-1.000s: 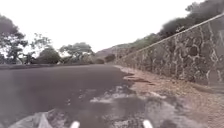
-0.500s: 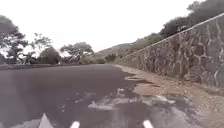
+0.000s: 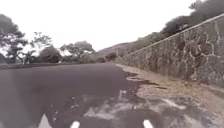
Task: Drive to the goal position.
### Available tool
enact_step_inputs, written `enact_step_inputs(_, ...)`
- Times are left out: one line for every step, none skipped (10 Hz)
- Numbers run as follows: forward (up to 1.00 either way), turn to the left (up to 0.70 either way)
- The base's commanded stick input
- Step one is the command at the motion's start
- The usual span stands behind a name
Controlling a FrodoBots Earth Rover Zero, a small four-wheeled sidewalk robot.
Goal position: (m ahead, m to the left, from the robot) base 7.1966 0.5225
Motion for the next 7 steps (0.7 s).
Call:
enact_step_inputs(0.5, 0.0)
enact_step_inputs(0.5, 0.0)
enact_step_inputs(0.5, -0.02)
enact_step_inputs(0.5, -0.36)
enact_step_inputs(0.5, -0.5)
enact_step_inputs(0.5, -0.46)
enact_step_inputs(0.5, -0.23)
